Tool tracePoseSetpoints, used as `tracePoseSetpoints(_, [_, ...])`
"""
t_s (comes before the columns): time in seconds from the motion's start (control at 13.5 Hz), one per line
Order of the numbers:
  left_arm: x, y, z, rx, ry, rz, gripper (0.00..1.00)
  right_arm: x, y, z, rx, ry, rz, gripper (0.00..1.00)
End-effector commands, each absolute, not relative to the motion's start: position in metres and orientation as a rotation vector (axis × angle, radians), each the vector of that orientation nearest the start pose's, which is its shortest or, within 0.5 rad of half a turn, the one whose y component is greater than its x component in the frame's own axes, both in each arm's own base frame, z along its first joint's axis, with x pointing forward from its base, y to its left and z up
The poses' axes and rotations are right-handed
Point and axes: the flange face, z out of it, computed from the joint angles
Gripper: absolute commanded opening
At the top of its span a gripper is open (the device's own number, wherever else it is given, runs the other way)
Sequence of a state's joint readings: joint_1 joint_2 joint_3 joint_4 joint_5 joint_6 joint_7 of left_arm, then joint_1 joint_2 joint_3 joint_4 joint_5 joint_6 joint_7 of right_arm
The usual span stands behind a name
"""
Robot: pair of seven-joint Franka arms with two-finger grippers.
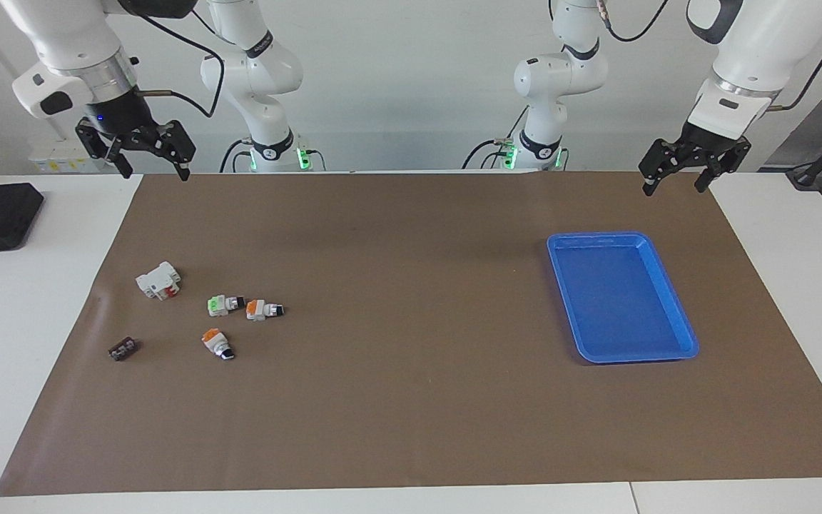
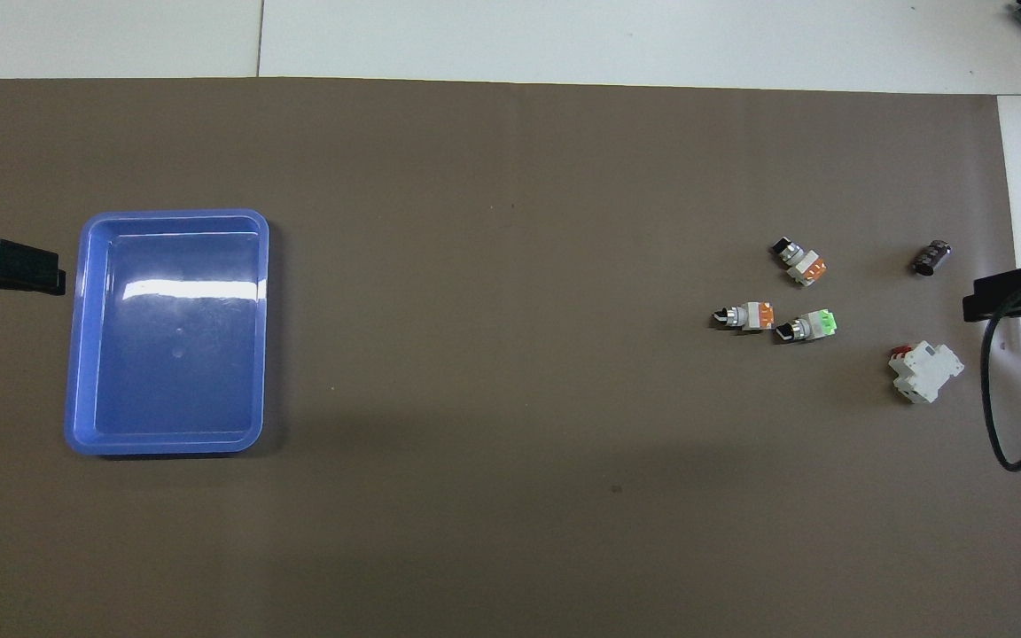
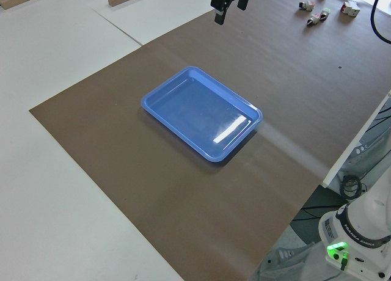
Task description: Turn and place switch with both arms
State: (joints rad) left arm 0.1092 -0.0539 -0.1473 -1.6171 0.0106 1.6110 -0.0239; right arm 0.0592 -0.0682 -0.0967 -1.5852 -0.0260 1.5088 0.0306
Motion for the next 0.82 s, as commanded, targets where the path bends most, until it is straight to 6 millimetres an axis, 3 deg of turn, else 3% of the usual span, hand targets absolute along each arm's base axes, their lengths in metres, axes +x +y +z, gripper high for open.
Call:
tracePoseSetpoints(0.0, [0.535, -0.02, 0.635, -3.117, 0.022, -0.076, 1.0, 0.521, -0.027, 0.654, -3.154, 0.145, 0.025, 1.0])
tracePoseSetpoints(0.37, [0.535, -0.02, 0.636, -3.117, 0.022, -0.079, 1.0, 0.518, -0.027, 0.66, -3.149, 0.152, -0.002, 1.0])
tracePoseSetpoints(0.52, [0.535, -0.02, 0.635, -3.117, 0.022, -0.079, 1.0, 0.515, -0.018, 0.663, -3.149, 0.13, -0.004, 1.0])
tracePoseSetpoints(0.74, [0.535, -0.02, 0.635, -3.117, 0.022, -0.076, 1.0, 0.517, -0.021, 0.652, -3.148, 0.109, -0.026, 1.0])
